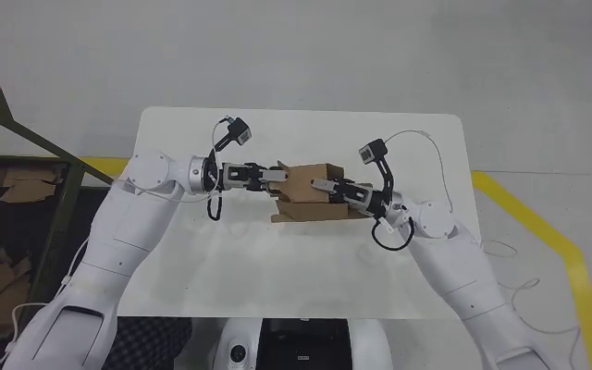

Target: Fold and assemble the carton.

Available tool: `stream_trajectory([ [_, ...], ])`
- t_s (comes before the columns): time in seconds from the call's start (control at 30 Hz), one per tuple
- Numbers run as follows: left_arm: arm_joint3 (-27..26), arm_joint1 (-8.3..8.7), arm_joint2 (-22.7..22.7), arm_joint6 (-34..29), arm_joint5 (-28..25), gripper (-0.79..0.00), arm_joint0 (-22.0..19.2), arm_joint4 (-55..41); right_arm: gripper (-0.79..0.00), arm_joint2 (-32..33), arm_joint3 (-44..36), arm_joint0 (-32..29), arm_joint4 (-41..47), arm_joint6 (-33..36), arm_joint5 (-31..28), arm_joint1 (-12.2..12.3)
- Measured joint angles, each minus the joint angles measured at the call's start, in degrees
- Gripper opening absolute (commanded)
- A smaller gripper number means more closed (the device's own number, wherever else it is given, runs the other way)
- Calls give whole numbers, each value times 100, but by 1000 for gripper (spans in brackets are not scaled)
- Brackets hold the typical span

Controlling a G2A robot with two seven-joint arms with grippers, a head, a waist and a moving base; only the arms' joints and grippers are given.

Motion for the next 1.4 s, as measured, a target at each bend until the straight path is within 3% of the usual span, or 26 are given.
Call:
stream_trajectory([
  [0.33, 12, 3, -87, 119, -16, -471, 10, -122, -785, 55, 16, -22, 23, -82, -15, -6],
  [0.47, -33, 25, -189, 88, 21, -413, 87, -240, -785, 100, 15, -45, 60, -102, -34, -4],
  [0.63, -111, 30, -197, 54, 147, -268, 132, -304, -785, 122, -37, -73, 44, -120, -28, -4],
  [0.8, -165, 20, -149, 4, 244, 0, 136, -385, -785, 129, -45, -81, 45, -165, -17, -12],
  [1.4, -168, -35, -95, -50, 367, 0, 85, -900, -785, 36, -48, -47, 38, -161, -36, -62],
])
